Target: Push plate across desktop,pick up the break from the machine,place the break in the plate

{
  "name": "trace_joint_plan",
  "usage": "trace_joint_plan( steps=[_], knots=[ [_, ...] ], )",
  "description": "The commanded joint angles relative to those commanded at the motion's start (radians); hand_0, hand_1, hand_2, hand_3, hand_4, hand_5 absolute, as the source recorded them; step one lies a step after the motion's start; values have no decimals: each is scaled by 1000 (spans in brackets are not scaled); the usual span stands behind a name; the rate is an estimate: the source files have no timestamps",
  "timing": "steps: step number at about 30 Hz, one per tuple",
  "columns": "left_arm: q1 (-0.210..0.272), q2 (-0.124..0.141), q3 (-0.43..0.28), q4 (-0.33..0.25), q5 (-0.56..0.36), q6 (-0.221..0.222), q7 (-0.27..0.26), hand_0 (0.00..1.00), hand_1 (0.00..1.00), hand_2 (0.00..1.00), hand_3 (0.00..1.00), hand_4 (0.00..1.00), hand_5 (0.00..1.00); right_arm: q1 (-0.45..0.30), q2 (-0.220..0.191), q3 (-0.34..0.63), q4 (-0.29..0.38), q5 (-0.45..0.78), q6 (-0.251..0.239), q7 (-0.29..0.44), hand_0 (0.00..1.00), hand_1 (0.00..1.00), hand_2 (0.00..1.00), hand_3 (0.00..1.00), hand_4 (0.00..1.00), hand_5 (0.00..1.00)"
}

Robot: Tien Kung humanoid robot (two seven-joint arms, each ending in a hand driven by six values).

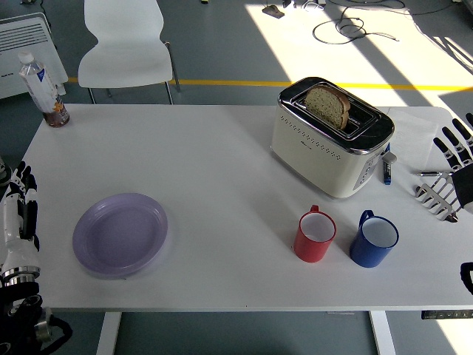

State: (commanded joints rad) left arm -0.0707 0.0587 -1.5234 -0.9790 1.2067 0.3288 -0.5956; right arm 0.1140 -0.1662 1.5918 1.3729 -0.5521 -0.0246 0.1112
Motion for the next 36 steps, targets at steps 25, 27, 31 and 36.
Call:
trace_joint_plan(
  steps=[25,27,31,36],
  knots=[
    [-15,15,51,165,70,-34,-23,974,985,998,998,540,998,-9,1,-9,-3,-2,-1,1,771,743,749,760,526,521],
    [-13,17,61,170,66,-44,-22,963,979,998,998,538,998,-11,0,-10,-3,-2,-1,1,772,743,749,760,526,521],
    [-10,22,84,177,53,-58,-19,963,979,998,998,538,998,-16,0,-11,-4,-2,0,1,772,743,749,760,526,521],
    [-6,25,105,177,52,-68,-20,952,976,998,998,538,998,-23,0,-12,-6,-3,0,1,772,743,748,760,525,523]
  ],
)
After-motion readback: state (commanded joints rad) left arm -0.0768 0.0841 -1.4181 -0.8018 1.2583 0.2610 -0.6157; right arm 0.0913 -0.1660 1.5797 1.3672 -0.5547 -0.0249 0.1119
